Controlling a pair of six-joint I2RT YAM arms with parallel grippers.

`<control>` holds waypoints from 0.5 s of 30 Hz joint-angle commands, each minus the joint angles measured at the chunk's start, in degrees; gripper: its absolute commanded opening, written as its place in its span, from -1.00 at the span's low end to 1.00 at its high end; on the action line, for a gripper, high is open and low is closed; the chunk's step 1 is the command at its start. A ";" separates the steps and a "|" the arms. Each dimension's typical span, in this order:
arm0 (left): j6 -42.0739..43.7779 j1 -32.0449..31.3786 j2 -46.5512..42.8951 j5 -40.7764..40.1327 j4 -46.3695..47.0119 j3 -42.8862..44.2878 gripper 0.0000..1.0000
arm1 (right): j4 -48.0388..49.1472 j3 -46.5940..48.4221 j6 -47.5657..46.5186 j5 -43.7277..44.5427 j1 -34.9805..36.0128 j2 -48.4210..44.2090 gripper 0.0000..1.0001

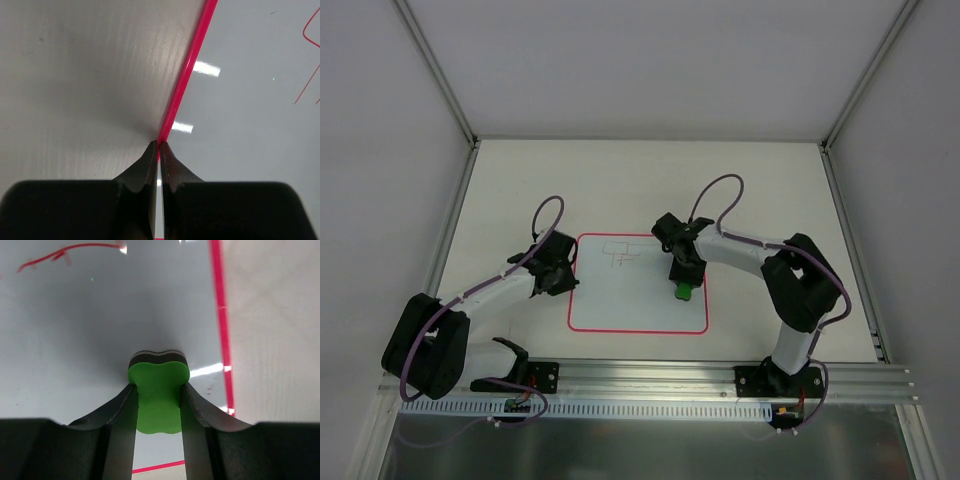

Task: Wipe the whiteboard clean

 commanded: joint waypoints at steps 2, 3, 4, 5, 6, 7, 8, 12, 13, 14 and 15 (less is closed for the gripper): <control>0.03 0.64 1.65 -2.46 -6.30 -1.92 -1.00 | -0.40 0.42 -2.38 -7.40 3.23 8.81 -0.99; 0.03 0.64 1.47 -2.37 -6.39 -2.10 -1.00 | -0.40 -0.01 -2.38 -7.14 3.06 8.82 -0.99; -0.05 0.64 1.47 -2.37 -6.30 -2.10 -1.00 | -0.40 -0.63 -2.29 -7.05 2.71 8.55 -0.99; -0.14 0.64 1.47 -2.46 -6.30 -2.19 -1.00 | -0.31 -1.42 -1.60 -6.79 1.75 7.94 -0.99; -0.14 0.56 1.38 -2.37 -6.30 -2.19 -1.00 | -0.31 -3.51 -1.15 -6.00 1.22 6.28 -0.99; -0.14 0.56 1.47 -2.37 -6.30 -2.10 -1.00 | -0.40 -4.67 -0.71 -5.65 0.60 5.14 -0.99; -0.23 0.64 1.47 -2.46 -6.39 -2.10 -1.00 | -0.31 -5.90 -0.19 -5.38 -0.01 4.08 -0.99; -0.32 0.56 1.73 -2.55 -6.30 -1.92 -1.00 | -0.40 -11.96 0.61 -4.06 -3.88 -0.93 -1.00; -0.41 0.56 1.73 -2.55 -6.30 -1.84 -1.00 | -0.40 -14.15 0.52 -3.97 -4.41 -2.42 -0.99; -0.41 0.56 1.82 -2.55 -6.30 -1.84 -1.00 | -0.40 -15.13 0.52 -3.97 -4.85 -3.04 -0.99; -0.32 0.64 1.91 -2.55 -6.30 -1.75 -1.00 | -0.31 -16.01 0.43 -3.88 -5.20 -3.57 -0.99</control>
